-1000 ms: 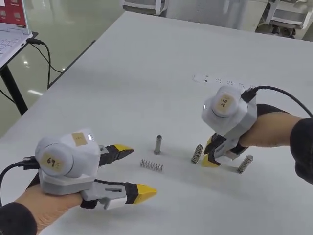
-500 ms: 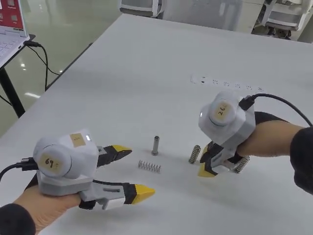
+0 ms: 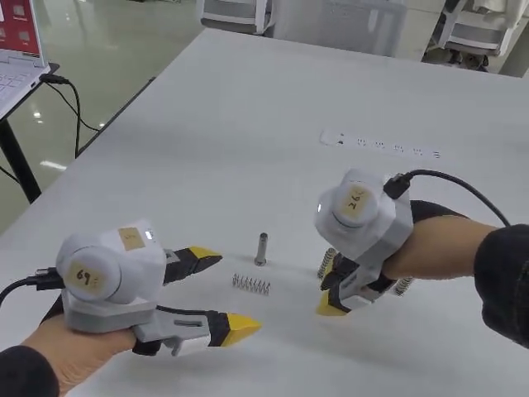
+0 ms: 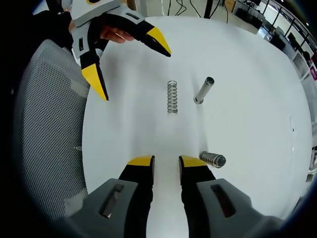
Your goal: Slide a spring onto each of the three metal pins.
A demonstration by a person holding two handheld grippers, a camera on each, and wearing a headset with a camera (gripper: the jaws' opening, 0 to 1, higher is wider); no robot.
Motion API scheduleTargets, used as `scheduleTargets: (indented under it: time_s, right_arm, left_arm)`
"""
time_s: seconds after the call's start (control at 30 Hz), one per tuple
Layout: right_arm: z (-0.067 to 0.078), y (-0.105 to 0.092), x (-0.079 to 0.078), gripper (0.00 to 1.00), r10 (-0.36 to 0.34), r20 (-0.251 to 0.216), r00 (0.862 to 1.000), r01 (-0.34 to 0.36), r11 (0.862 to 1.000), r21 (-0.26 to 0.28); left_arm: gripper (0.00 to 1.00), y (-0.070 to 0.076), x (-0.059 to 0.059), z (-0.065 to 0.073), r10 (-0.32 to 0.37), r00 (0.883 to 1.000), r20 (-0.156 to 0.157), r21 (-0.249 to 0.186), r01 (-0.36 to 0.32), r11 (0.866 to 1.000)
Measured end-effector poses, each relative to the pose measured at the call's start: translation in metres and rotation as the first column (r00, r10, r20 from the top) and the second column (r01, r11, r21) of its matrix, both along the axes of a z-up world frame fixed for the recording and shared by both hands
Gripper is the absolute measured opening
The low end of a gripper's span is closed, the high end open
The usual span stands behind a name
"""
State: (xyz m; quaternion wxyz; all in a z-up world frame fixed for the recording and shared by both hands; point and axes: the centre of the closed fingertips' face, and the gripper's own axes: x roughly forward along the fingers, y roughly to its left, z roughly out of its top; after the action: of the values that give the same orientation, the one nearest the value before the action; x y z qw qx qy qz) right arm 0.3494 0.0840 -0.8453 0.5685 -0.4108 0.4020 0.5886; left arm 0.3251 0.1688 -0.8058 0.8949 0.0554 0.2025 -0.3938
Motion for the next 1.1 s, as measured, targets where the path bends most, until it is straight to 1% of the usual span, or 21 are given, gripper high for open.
scheduleTargets:
  time_s: [0.27, 0.53, 0.63, 0.73, 0.9, 1.1]
  right_arm:
    - [0.001, 0.013, -0.003, 0.22, 0.018, 0.007, 1.000, -0.018, 1.000, 0.008]
    - [0.004, 0.033, 0.004, 0.22, 0.029, 0.038, 0.999, -0.031, 0.999, 0.036]
    - [0.004, 0.040, 0.007, 0.22, 0.029, 0.040, 0.999, -0.031, 0.998, 0.048]
    - [0.002, 0.045, 0.007, 0.22, 0.034, 0.031, 0.999, -0.036, 0.998, 0.055]
    - [-0.002, 0.054, 0.008, 0.22, 0.044, 0.035, 0.998, -0.046, 0.997, 0.057]
    - [-0.009, 0.065, 0.010, 0.21, 0.031, 0.033, 0.999, -0.034, 0.997, 0.076]
  left_arm:
    - [0.60, 0.000, -0.002, 0.000, 0.003, 1.000, -0.001, 0.001, -0.003, 1.000]
    - [0.60, 0.003, -0.003, -0.001, 0.009, 1.000, -0.004, 0.002, -0.009, 1.000]
    - [0.60, 0.004, -0.003, -0.001, 0.011, 1.000, -0.005, 0.003, -0.011, 1.000]
    - [0.60, 0.007, -0.003, 0.000, 0.016, 1.000, -0.006, 0.003, -0.016, 1.000]
    - [0.60, 0.009, -0.004, -0.001, 0.021, 1.000, -0.010, 0.006, -0.021, 1.000]
    - [0.60, 0.011, -0.003, -0.002, 0.027, 1.000, -0.014, 0.007, -0.027, 1.000]
